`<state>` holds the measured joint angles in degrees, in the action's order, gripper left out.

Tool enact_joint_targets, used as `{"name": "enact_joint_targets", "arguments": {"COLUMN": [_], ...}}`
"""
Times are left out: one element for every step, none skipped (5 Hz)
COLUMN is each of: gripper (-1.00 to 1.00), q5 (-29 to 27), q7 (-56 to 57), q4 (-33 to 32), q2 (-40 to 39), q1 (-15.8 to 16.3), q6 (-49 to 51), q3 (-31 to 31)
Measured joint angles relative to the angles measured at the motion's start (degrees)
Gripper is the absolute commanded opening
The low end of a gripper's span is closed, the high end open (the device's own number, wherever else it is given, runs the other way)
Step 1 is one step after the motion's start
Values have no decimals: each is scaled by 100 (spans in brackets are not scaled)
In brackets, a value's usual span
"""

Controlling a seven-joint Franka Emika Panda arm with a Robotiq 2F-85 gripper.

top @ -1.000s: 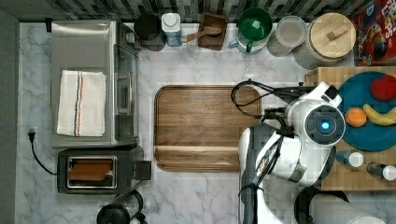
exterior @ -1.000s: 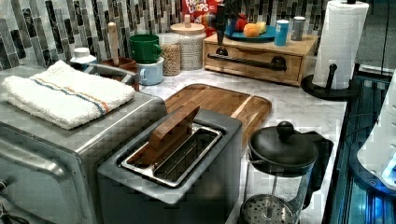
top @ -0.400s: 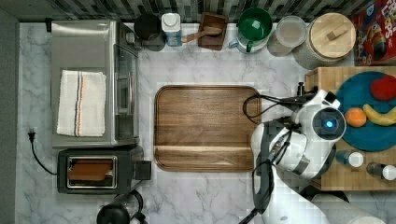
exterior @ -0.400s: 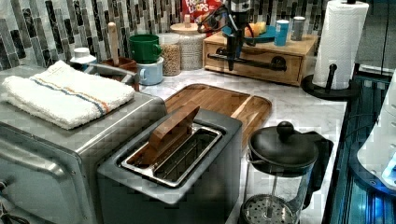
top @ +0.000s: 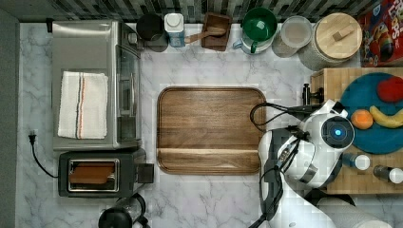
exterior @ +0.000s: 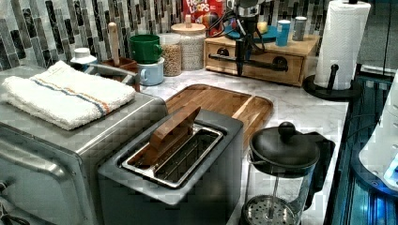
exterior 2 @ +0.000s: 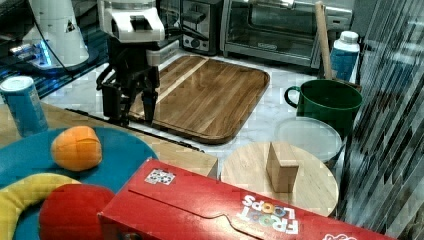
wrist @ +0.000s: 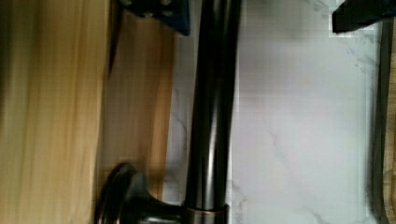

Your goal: Open the drawer.

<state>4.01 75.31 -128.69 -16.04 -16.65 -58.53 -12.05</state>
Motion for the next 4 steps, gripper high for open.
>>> {"name": "enact_joint_targets", "arguments": {"gripper": [100,100,100,100], "q5": [-20,-188,-188,-11], "q7": [-34,-101,-543,-918], "q4": [-11,-45,-56,-123], "q2": [-28,-35,-35,-35], "q1": [15,6,11,7], "q6": [-190,-229,-431,-878], "q3": [-1,82,57,147]}}
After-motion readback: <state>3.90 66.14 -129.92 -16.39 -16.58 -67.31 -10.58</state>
